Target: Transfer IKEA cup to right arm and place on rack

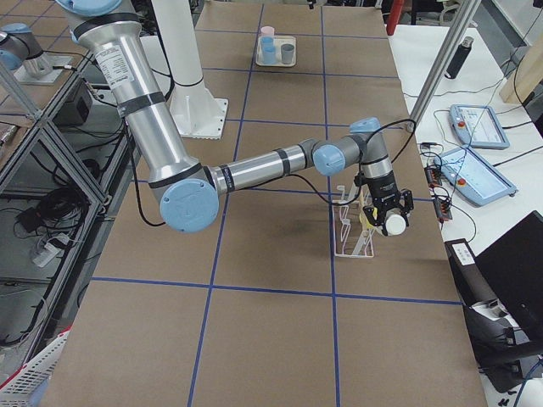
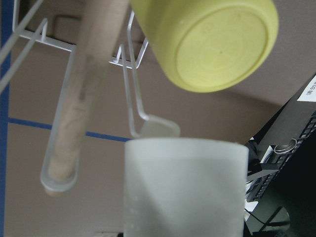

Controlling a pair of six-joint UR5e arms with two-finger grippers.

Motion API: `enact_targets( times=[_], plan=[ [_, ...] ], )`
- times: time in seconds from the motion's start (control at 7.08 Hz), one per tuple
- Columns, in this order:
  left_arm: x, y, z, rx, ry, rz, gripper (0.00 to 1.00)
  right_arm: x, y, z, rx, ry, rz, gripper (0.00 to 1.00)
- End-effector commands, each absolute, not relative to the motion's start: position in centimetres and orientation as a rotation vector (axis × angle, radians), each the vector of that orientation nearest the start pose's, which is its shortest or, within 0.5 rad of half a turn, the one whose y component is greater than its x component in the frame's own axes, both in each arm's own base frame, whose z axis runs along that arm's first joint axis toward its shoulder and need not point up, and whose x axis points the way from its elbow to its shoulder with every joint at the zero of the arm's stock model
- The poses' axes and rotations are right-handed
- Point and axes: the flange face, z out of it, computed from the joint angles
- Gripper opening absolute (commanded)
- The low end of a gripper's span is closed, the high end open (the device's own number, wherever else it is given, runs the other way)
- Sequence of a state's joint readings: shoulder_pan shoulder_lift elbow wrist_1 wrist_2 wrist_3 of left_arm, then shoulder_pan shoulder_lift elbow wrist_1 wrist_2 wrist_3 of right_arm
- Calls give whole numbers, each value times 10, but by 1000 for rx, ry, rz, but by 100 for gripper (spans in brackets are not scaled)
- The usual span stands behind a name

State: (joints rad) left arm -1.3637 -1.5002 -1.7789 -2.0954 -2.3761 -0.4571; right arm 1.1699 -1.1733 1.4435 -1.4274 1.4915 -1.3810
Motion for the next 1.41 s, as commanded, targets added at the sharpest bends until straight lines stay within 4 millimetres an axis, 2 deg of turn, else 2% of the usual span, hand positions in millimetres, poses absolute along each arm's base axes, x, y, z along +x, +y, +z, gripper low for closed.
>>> enact_targets(
  times=[0.0, 0.28, 0.71, 1.27],
  plan=[
    [38, -481, 525, 339, 935, 39, 100, -132, -670, 511, 342, 326, -1748, 29],
    [38, -481, 526, 338, 935, 37, 100, -148, -666, 513, 315, 370, -1767, 29],
    [37, -475, 531, 327, 939, 36, 100, -162, -664, 512, 299, 402, -1783, 30],
    [38, -474, 530, 328, 941, 37, 100, -171, -660, 517, 268, 439, -1796, 39]
  ],
)
